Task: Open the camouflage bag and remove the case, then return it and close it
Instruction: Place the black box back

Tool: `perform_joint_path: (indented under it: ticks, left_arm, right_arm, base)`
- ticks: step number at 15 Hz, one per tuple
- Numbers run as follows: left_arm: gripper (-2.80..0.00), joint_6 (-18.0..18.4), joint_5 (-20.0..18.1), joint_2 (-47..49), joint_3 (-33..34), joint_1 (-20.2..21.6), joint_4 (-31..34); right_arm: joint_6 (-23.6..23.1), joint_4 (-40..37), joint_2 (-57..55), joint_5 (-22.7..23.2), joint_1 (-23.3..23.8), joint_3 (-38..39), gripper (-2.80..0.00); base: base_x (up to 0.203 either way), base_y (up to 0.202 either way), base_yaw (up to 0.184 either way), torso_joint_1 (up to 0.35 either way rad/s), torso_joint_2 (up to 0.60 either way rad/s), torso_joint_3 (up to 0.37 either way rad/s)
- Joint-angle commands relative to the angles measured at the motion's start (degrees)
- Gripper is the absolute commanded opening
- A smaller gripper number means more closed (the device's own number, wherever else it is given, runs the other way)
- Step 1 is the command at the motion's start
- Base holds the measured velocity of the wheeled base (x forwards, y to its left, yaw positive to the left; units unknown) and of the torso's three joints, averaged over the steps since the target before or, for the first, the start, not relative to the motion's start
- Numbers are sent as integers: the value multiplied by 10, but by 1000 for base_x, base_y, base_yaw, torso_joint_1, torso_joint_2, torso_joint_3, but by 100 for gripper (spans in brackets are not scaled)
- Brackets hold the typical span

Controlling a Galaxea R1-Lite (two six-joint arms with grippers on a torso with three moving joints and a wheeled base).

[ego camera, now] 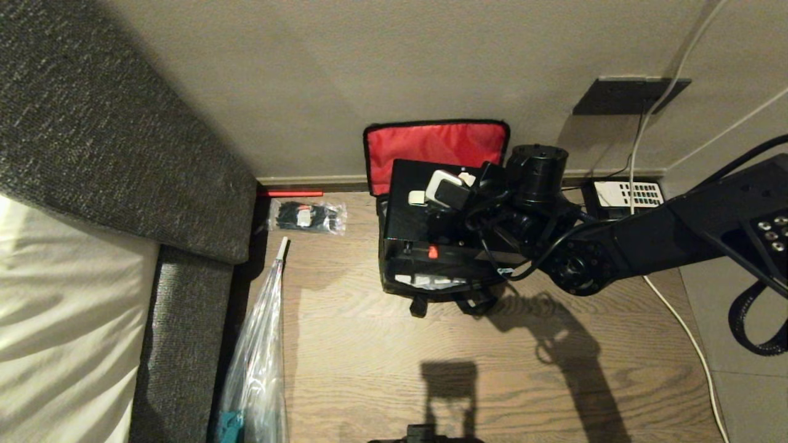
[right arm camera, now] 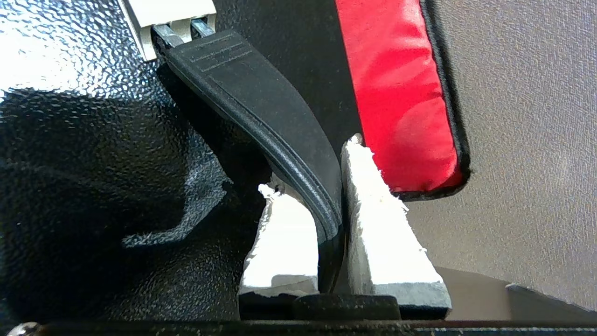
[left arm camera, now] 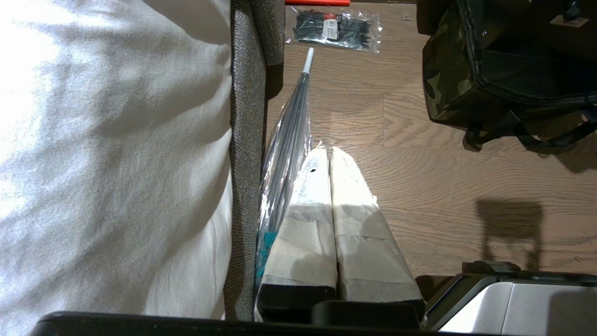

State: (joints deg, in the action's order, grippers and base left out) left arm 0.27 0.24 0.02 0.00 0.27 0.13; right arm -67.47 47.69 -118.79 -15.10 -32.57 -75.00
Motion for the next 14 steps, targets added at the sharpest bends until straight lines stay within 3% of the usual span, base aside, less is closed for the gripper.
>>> perform_joint_path:
  ticks: [1,14]
  left_arm:
    - [-280,0,0,-1,1,0,0]
    - [-280,0,0,-1,1,0,0]
  right_arm:
    - [-5,7,5,1,0,3,-280]
    - [-9,37,-34,33,14,34,-280]
  base:
    - [0,0,0,0,0,0]
    - [0,0,0,0,0,0]
